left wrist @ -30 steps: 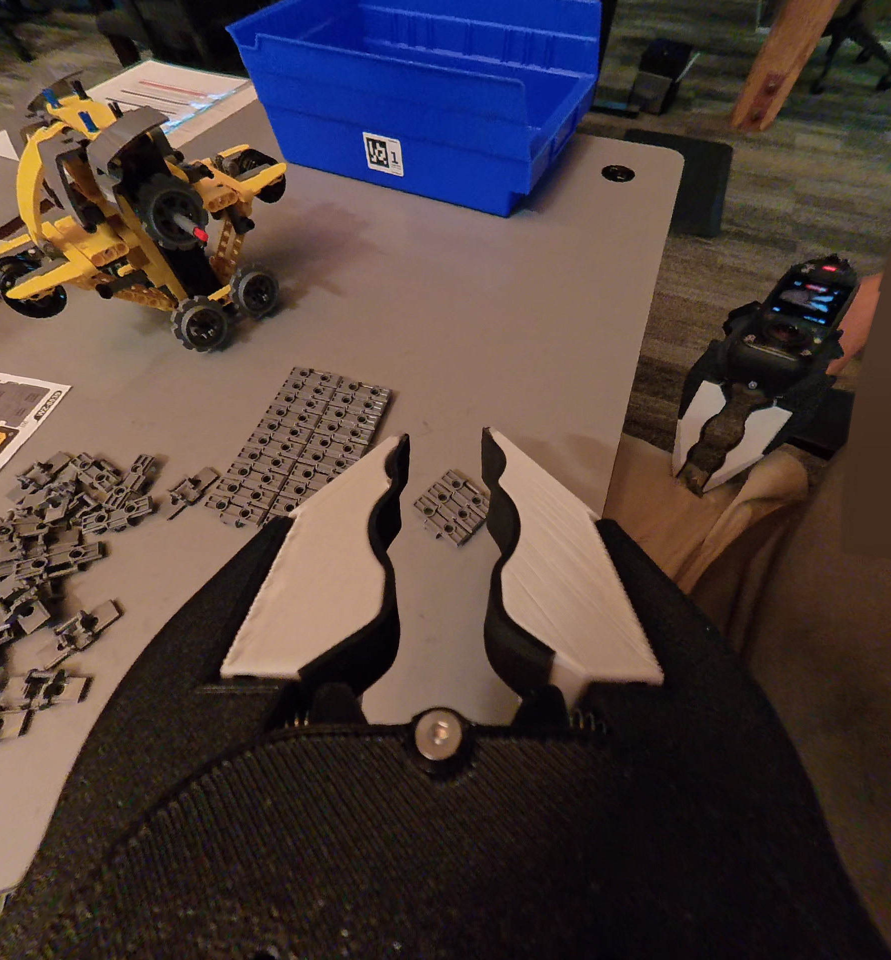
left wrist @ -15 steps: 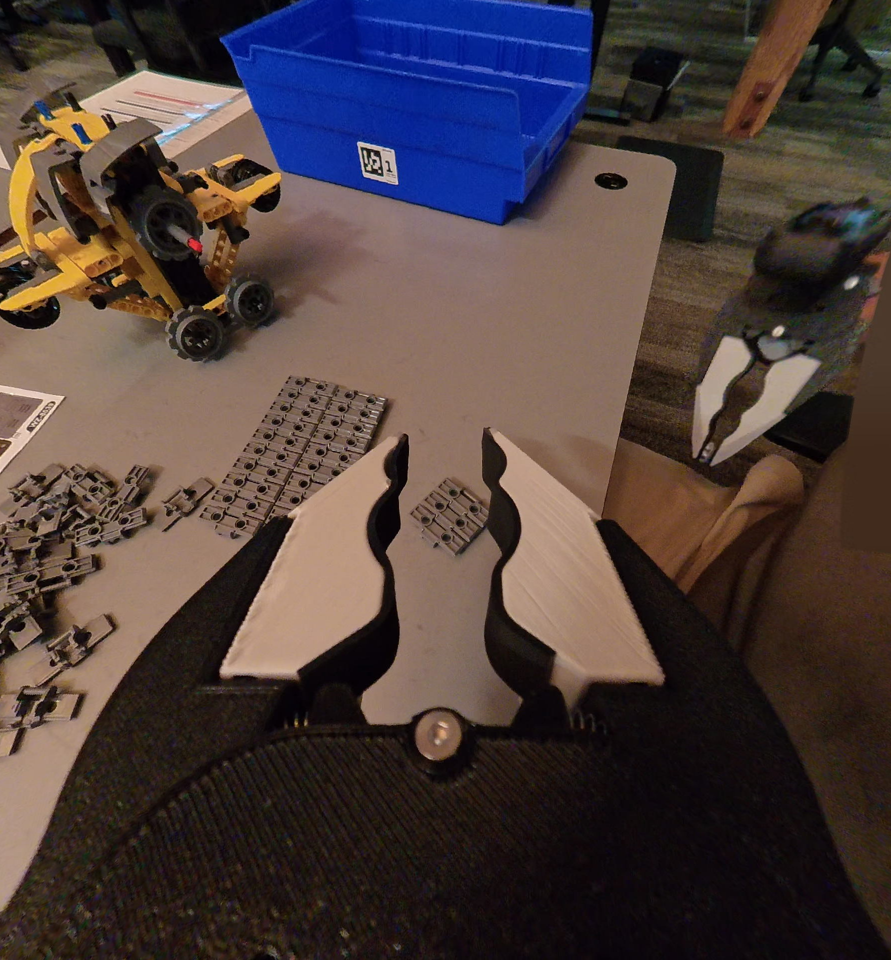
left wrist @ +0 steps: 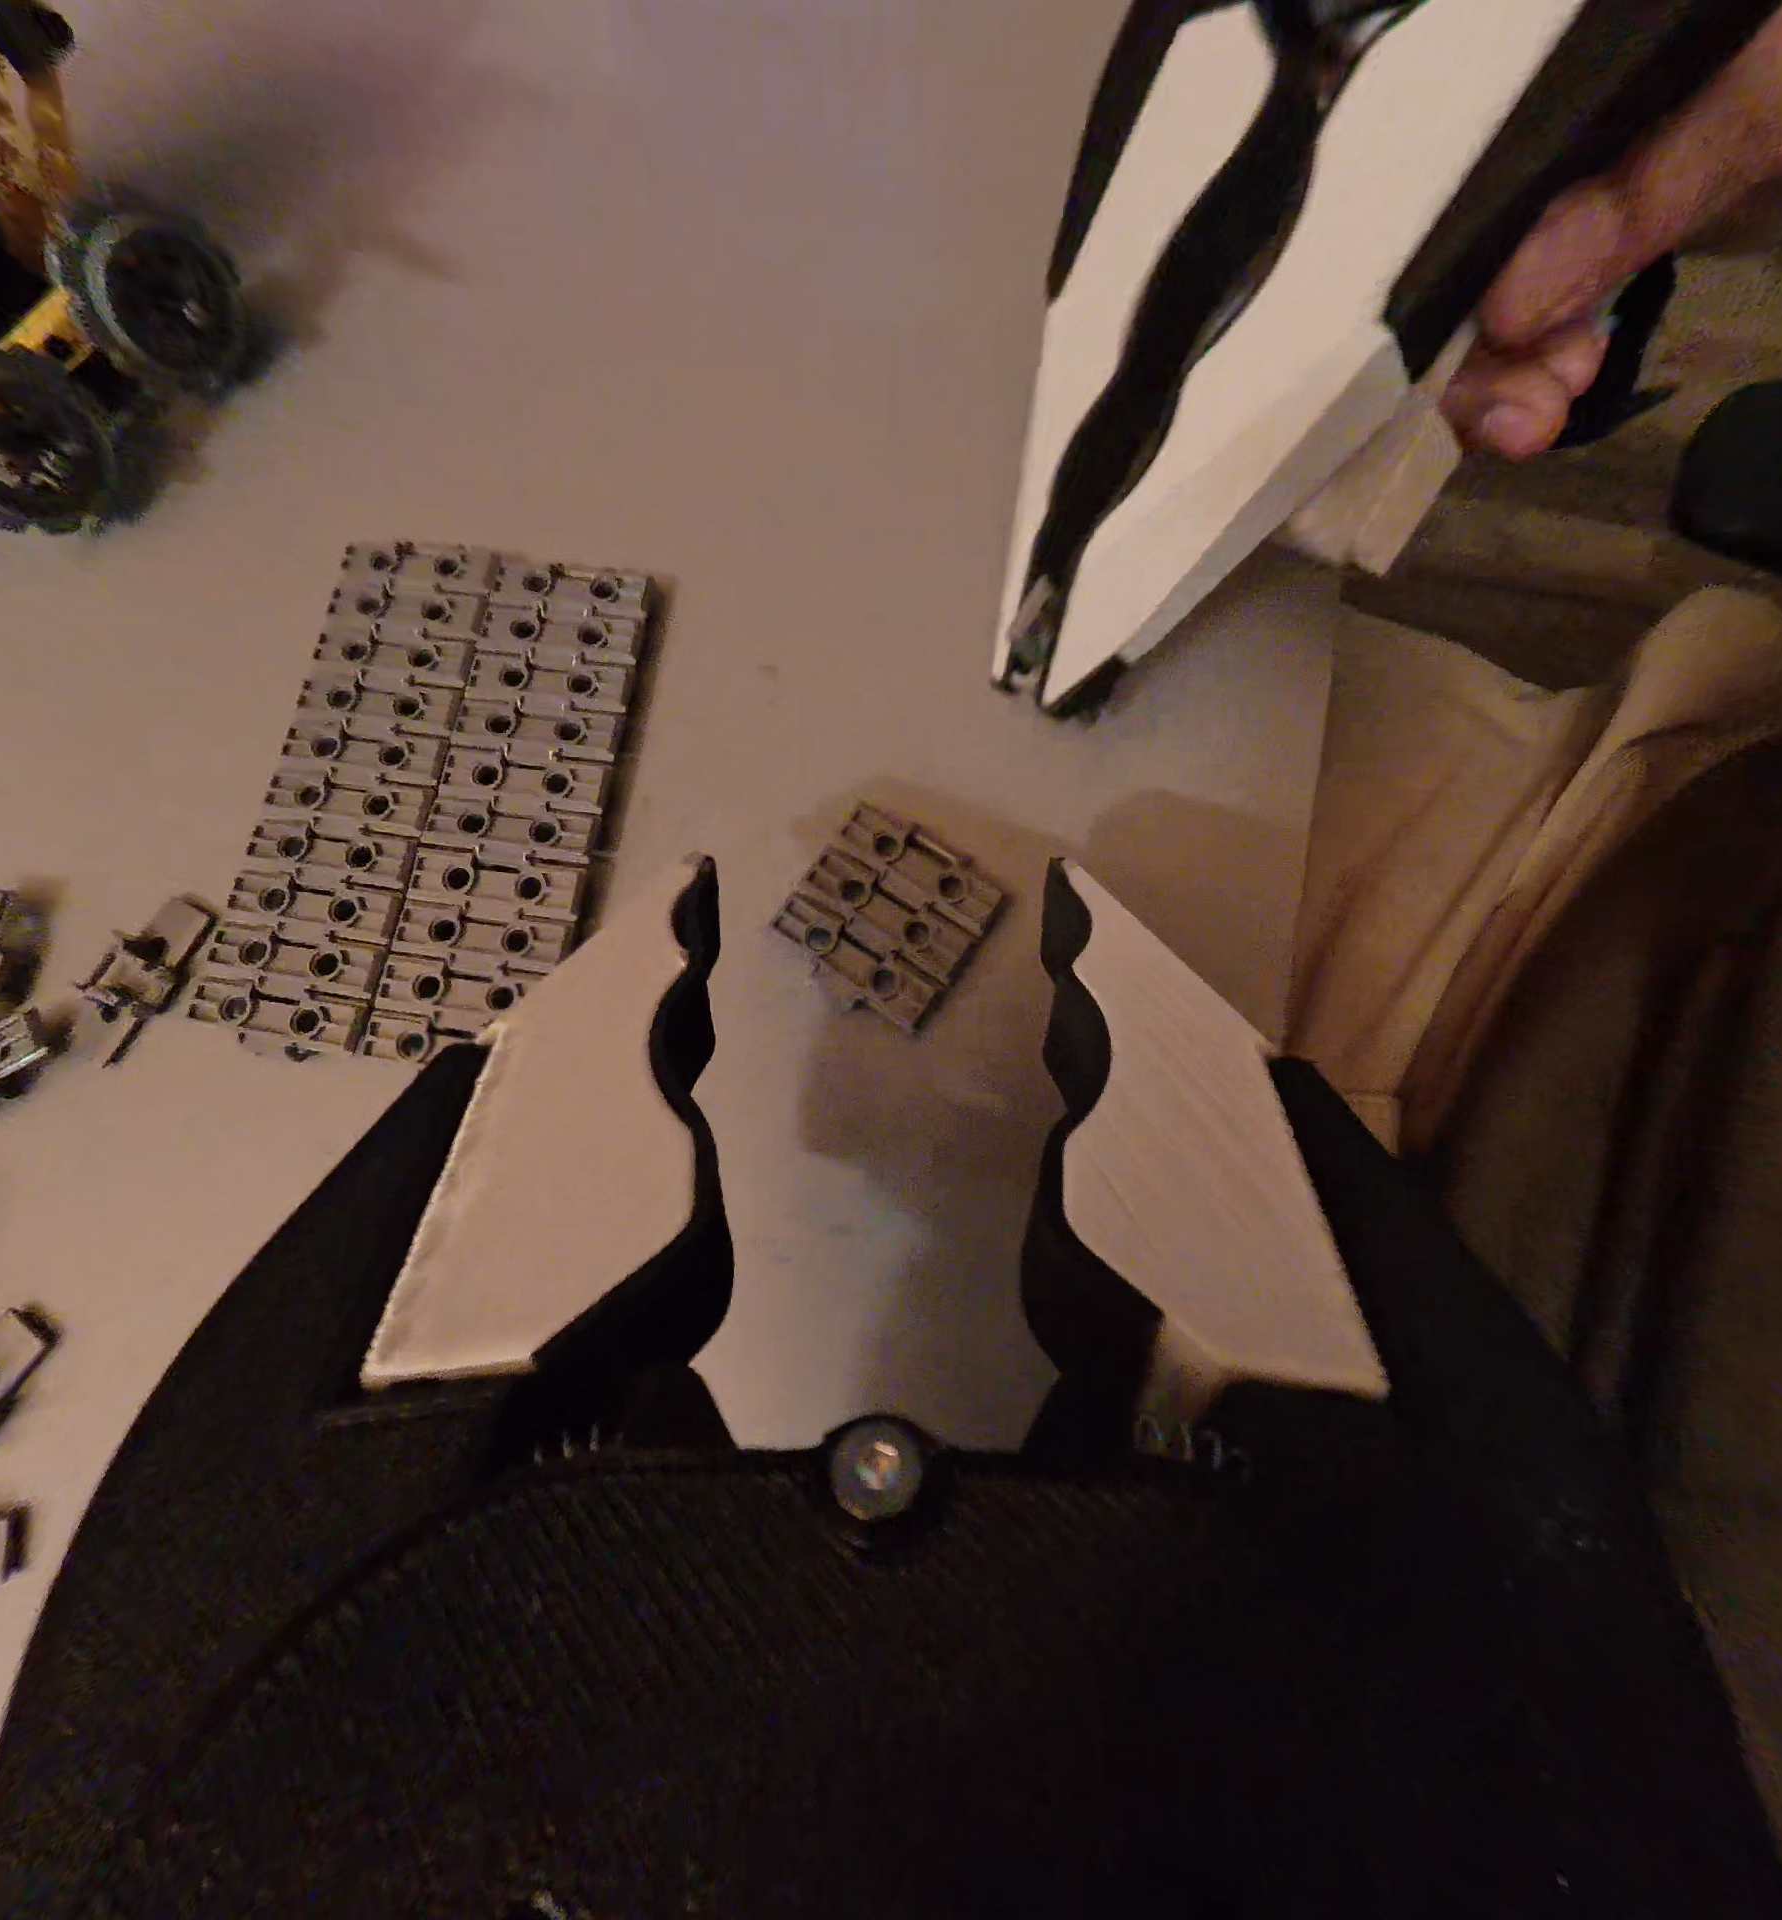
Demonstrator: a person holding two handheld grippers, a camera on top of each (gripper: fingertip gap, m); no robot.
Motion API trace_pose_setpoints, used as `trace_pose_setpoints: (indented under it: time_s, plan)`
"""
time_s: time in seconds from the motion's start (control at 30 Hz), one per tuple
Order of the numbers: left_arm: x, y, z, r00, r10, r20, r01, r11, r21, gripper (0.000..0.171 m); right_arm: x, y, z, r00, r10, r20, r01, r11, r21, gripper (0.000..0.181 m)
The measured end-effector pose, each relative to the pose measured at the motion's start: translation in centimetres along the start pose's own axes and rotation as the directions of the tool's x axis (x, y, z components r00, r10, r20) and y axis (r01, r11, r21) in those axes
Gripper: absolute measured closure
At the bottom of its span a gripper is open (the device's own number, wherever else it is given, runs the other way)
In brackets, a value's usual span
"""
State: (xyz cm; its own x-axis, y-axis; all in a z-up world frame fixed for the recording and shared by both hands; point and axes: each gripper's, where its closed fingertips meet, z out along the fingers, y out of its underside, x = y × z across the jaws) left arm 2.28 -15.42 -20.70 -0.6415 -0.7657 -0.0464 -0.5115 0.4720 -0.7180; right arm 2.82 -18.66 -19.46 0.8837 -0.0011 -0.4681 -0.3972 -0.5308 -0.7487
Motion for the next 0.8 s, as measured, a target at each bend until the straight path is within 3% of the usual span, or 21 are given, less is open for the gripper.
trace_pose_setpoints:
  time_s: [0.1, 0.33, 0.47, 0.6, 0.8]
  plan:
    - [-0.4, 0.5, 0.4, 1.0, 0.01, 0.01, -0.01, 1.0, -0.016, 0.108, 0.8, -0.1, 1.5, 0.993, 0.112, 0.028, -0.111, 0.993, -0.03, 0.17]
    - [-0.8, 1.2, 1.7, 0.997, -0.067, -0.049, 0.067, 0.998, 0.0, 0.106, 4.3, -0.1, 0.1, 0.992, 0.035, -0.123, -0.044, 0.997, -0.07, 0.144]
    - [-0.9, 1.0, 1.6, 0.996, -0.073, -0.047, 0.074, 0.997, 0.014, 0.107, 5.2, -0.4, -1.7, 0.972, -0.019, -0.235, 0.007, 0.999, -0.054, 0.145]
    - [-0.7, 1.2, 1.7, 0.996, -0.072, -0.057, 0.072, 0.997, 0.001, 0.108, 3.1, 0.0, -2.4, 0.947, -0.125, -0.295, 0.106, 0.991, -0.082, 0.149]
    - [-0.6, 0.7, 1.3, 0.981, -0.137, -0.137, 0.143, 0.989, 0.035, 0.11, 0.5, 2.2, -0.5, 0.916, -0.302, -0.264, 0.252, 0.945, -0.206, 0.175]
